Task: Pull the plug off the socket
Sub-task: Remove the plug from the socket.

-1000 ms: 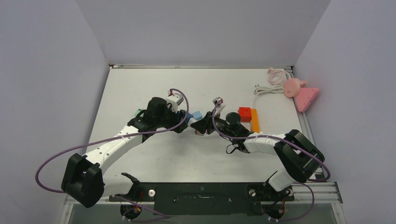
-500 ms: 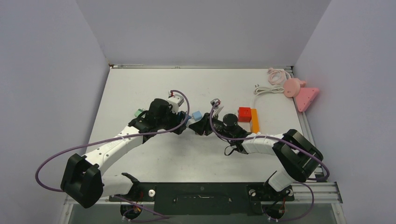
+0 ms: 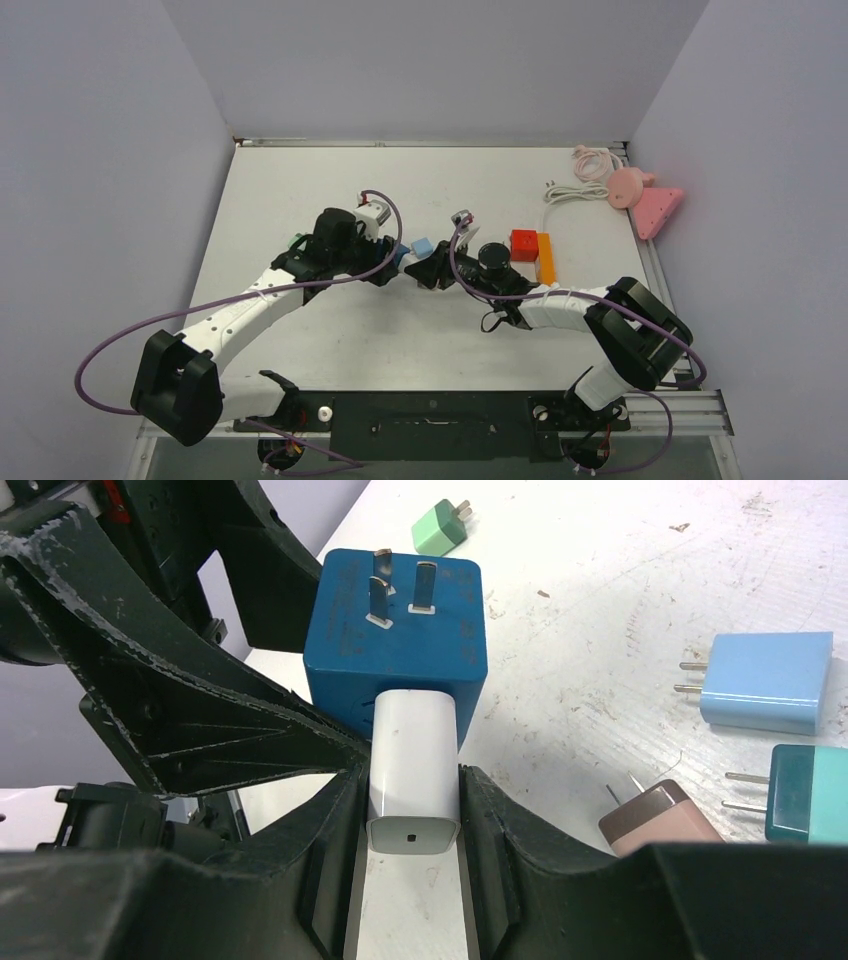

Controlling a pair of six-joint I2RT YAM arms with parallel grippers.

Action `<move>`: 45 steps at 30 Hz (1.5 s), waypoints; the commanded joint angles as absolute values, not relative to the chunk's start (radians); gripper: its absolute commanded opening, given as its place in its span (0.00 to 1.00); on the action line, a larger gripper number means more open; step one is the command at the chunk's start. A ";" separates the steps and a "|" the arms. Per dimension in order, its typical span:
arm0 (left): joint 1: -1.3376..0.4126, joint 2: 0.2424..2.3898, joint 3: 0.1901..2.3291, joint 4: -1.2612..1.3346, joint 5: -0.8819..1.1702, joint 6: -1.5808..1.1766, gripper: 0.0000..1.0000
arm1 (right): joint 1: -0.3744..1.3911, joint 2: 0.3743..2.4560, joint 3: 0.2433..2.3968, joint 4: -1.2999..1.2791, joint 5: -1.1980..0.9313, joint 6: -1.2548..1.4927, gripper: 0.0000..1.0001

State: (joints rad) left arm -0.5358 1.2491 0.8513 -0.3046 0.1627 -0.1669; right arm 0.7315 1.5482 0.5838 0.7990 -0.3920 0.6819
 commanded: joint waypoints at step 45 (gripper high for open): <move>-0.478 1.222 0.884 -0.237 0.113 -0.164 0.00 | 0.743 1.525 0.595 0.778 -0.375 0.632 0.05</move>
State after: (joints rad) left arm -0.5449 1.2453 0.8364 -0.2955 0.1329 -0.1486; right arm 0.7544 1.5463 0.5854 0.7845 -0.3660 0.6662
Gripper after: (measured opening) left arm 0.602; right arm 0.335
